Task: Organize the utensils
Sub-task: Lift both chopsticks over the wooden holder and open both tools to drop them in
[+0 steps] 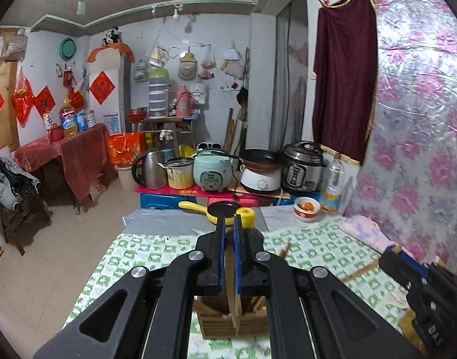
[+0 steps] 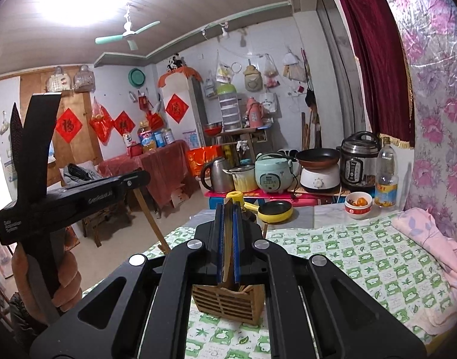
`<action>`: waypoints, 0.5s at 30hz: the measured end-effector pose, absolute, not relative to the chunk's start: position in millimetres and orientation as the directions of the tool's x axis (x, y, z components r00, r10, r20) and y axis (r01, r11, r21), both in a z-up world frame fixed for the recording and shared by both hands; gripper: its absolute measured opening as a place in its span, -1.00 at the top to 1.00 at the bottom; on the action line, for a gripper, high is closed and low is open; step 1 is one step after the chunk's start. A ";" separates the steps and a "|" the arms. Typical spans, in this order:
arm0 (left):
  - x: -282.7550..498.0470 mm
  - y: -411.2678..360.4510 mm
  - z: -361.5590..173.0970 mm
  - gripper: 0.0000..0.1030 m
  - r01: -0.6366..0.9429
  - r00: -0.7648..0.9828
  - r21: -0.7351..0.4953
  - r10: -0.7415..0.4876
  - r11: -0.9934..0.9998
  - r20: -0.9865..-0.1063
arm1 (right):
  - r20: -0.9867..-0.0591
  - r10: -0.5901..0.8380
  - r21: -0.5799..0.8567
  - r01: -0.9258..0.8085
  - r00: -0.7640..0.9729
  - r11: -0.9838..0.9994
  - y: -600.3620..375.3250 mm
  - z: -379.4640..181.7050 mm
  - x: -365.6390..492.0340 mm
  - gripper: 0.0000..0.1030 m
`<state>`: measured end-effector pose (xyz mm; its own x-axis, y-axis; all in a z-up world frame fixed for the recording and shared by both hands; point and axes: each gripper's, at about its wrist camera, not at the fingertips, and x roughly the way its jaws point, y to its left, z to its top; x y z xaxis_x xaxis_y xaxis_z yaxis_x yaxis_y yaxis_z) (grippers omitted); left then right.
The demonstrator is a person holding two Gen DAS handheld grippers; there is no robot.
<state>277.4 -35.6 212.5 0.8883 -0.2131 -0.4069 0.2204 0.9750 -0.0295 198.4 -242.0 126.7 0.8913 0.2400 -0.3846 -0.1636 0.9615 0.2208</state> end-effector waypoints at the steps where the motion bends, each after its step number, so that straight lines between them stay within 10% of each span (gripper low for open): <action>1: 282.4 -36.2 211.4 0.89 0.215 0.889 -0.029 -0.208 0.976 -0.407 | -0.390 0.240 0.221 -0.163 0.889 0.962 -241.1 124.2 203.1 0.88; 15: 330.4 -23.3 153.1 0.82 0.170 0.882 -0.059 -0.178 0.984 -0.437 | -0.548 0.279 0.234 -0.175 0.788 0.956 -230.6 60.4 268.1 0.83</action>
<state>330.4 -23.3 153.1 0.8818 -0.1781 -0.4367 0.1697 0.9837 -0.0586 268.1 -230.6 60.4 0.7885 0.2790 -0.5482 -0.1754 0.9562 0.2344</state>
